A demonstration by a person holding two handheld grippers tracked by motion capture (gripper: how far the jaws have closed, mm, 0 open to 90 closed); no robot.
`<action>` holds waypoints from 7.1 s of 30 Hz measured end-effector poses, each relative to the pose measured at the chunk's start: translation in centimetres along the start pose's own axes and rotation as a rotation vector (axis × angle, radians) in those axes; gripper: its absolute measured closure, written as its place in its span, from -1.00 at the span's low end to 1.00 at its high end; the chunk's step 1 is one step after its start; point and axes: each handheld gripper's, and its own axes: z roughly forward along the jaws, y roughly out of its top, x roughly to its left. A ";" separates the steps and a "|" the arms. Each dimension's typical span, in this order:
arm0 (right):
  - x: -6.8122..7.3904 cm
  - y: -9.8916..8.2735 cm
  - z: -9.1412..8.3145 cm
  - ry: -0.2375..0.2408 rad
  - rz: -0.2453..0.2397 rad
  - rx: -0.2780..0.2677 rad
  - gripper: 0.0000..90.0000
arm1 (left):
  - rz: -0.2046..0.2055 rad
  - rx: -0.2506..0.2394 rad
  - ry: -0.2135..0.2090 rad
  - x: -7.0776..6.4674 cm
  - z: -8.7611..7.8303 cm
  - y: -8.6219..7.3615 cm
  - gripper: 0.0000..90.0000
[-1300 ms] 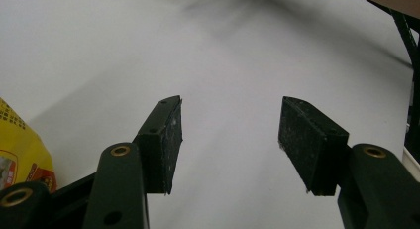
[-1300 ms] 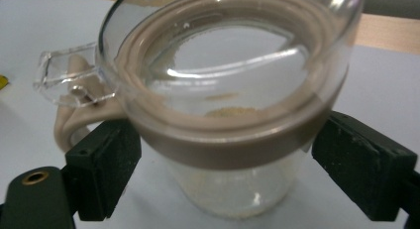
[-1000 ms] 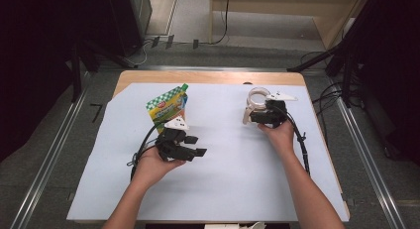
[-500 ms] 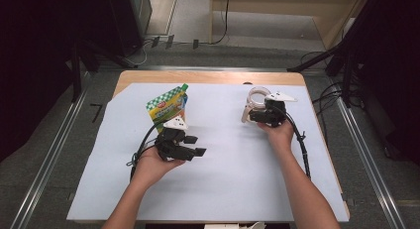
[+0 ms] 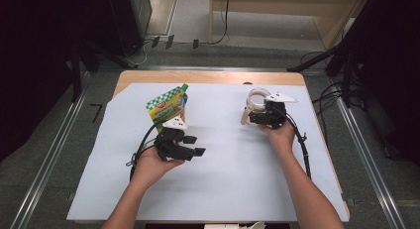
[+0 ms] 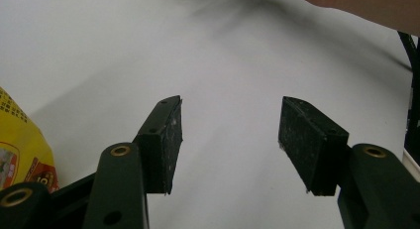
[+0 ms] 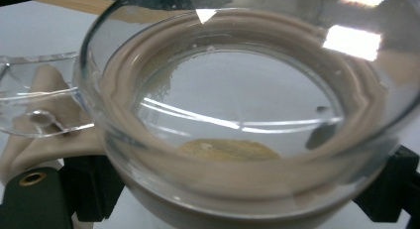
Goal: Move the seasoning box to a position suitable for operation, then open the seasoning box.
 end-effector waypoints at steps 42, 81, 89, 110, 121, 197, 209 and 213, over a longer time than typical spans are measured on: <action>7.6 -2.0 -6.9 0.221 -0.092 0.004 -0.73 | -0.011 0.005 0.014 0.6 -0.2 -0.3 -0.05; 14.4 -4.9 -5.1 0.408 -0.259 0.084 -0.77 | -0.010 -0.004 0.024 0.6 -0.8 -0.2 -0.05; 13.9 -4.9 -5.9 0.424 -0.260 0.106 -0.77 | -0.008 -0.007 0.023 0.5 -1.0 -0.2 -0.05; 10.0 -4.7 -11.7 0.436 -0.187 0.154 -0.25 | 0.056 0.043 -0.092 -1.2 -0.1 -0.1 0.95; 9.2 -4.0 -12.0 0.426 -0.138 0.116 0.32 | 0.074 0.074 -0.150 -2.0 1.1 -0.4 1.00; 10.4 -5.4 -16.0 0.397 -0.090 0.156 1.00 | 0.111 0.087 -0.262 -4.7 3.2 1.1 0.85; 12.5 -6.2 -15.6 0.454 -0.117 0.193 1.00 | 0.072 0.062 -0.225 -2.8 1.5 0.8 0.59; 13.1 -6.6 -15.1 0.463 -0.127 0.206 1.00 | 0.054 0.058 -0.210 -2.2 1.3 0.7 0.55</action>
